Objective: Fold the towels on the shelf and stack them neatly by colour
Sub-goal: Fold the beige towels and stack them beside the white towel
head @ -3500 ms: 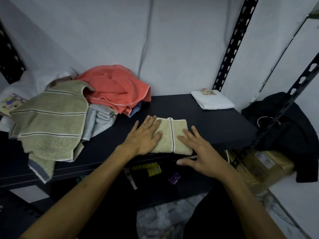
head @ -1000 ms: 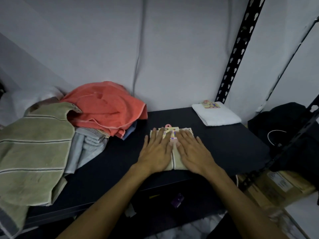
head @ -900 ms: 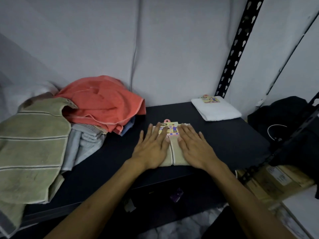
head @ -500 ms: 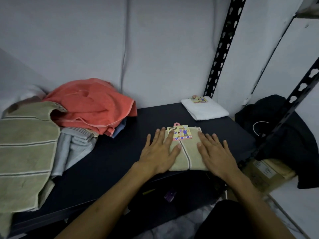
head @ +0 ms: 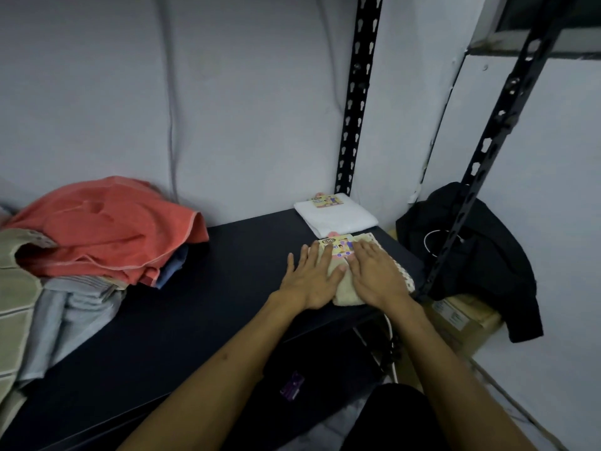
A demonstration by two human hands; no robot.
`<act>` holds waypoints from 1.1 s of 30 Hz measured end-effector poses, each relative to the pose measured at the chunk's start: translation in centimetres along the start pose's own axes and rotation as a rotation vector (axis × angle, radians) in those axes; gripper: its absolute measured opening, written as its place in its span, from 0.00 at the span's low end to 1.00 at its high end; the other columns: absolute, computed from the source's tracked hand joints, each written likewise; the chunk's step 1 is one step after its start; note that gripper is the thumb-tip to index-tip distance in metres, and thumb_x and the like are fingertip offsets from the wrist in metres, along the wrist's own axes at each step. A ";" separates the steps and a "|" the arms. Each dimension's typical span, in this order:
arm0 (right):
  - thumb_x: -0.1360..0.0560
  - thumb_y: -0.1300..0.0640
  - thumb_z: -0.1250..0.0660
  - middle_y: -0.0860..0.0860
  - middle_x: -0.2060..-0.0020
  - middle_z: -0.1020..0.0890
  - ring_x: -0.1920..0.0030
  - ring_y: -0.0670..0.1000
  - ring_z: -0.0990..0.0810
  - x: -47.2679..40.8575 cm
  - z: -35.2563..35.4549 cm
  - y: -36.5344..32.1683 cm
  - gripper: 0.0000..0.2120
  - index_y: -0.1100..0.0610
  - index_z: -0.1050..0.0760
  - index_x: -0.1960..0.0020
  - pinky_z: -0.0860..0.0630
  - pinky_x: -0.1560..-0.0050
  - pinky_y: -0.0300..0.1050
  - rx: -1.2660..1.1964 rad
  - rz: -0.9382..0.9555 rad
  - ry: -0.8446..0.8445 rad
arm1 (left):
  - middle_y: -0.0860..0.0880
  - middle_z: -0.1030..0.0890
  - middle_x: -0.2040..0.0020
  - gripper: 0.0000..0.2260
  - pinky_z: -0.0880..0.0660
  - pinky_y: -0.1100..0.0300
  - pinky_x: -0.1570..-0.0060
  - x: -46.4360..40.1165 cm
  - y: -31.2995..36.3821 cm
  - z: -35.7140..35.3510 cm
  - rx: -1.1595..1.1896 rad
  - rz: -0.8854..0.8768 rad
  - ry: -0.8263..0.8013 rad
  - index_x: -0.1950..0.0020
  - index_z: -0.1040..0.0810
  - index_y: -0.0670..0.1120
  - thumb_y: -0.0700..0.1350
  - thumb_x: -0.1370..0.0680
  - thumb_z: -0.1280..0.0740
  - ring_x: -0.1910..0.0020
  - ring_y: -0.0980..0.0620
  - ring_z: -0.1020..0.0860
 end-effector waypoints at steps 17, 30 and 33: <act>0.27 0.23 0.54 0.49 0.18 0.49 0.19 0.49 0.52 -3.4 2.8 4.6 0.46 0.50 0.51 0.18 0.55 0.20 0.54 0.101 0.003 -0.143 | 0.48 0.55 0.16 0.33 0.60 0.48 0.20 0.3 -2.0 0.2 -0.133 0.021 0.113 0.16 0.51 0.51 0.66 0.17 0.53 0.18 0.50 0.59; 0.21 0.34 0.43 0.54 0.26 0.30 0.23 0.55 0.38 -0.7 2.2 -11.1 0.33 0.53 0.37 0.23 0.51 0.22 0.58 -0.024 0.188 0.080 | 0.47 0.35 0.21 0.29 0.34 0.48 0.29 11.5 -10.0 8.1 -0.117 0.112 0.327 0.22 0.34 0.47 0.63 0.17 0.43 0.24 0.46 0.35; 0.20 0.36 0.40 0.53 0.25 0.32 0.22 0.53 0.41 0.1 0.4 -17.2 0.32 0.53 0.37 0.22 0.54 0.21 0.55 -0.143 0.322 0.017 | 0.47 0.28 0.26 0.25 0.32 0.49 0.30 15.6 -12.9 10.7 -0.167 0.094 0.517 0.26 0.28 0.46 0.61 0.17 0.42 0.28 0.44 0.31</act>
Point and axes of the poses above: each hand's wrist, its own x-axis away from the middle knuckle, its own z-axis out of the back of the hand, y = z × x, the point moved 4 cm from there along -x, towards the middle knuckle
